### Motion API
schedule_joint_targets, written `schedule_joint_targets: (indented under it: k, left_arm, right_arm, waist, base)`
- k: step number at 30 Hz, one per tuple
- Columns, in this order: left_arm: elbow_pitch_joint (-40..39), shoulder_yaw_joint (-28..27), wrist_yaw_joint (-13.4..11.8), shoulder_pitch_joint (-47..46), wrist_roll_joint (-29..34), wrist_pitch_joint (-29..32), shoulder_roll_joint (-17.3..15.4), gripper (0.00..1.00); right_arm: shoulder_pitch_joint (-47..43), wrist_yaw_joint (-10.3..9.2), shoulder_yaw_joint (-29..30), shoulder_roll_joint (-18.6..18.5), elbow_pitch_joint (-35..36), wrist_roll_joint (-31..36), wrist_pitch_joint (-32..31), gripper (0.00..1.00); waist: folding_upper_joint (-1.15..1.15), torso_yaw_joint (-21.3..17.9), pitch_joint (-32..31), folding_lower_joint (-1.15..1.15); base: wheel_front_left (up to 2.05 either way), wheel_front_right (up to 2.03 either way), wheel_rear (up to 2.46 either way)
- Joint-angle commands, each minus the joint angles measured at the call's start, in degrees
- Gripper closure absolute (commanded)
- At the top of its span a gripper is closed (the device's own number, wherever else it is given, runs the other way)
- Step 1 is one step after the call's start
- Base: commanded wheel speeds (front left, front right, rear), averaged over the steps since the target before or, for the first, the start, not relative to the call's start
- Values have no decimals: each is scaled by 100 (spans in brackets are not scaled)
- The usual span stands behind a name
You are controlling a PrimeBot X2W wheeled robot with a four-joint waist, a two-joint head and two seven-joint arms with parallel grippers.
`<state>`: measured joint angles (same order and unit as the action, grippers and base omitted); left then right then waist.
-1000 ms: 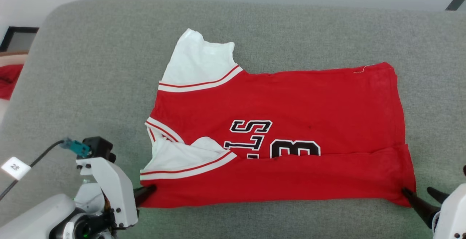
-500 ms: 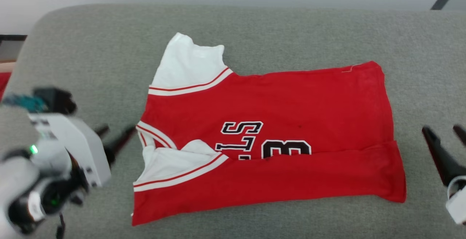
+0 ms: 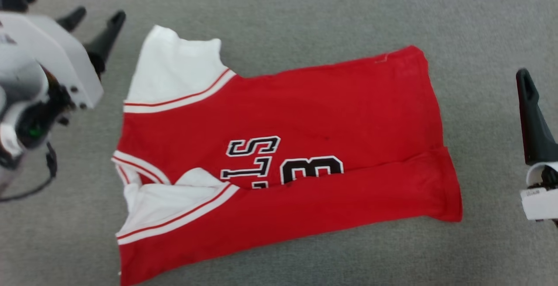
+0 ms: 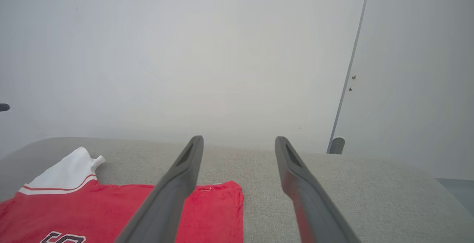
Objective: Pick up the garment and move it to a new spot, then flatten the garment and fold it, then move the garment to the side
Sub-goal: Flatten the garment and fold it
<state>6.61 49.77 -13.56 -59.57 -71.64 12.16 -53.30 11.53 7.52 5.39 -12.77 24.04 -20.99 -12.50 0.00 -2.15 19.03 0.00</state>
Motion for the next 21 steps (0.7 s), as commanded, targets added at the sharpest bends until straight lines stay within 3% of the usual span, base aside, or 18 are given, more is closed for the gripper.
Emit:
schedule_joint_targets:
  k: [1, 9, 21]
  left_arm:
    - [246, 21, 145, -198, 83, 79, 89, 0]
    - [1360, 194, 600, -854, 93, 832, 317, 0]
    - [2638, 478, 777, -1402, 160, 1860, 431, 0]
  right_arm:
    - [135, -6, -75, -39, -51, 43, 190, 0]
    - [455, -6, -267, -3, -304, 34, 764, 0]
    - [596, -6, -321, 11, -623, -67, 996, 0]
  waist:
    - [0, -337, 362, 0]
    - [0, -706, 855, 0]
    - [0, -900, 1236, 0]
  base:
    - [0, 0, 0]
    - [0, 0, 0]
    - [0, 0, 0]
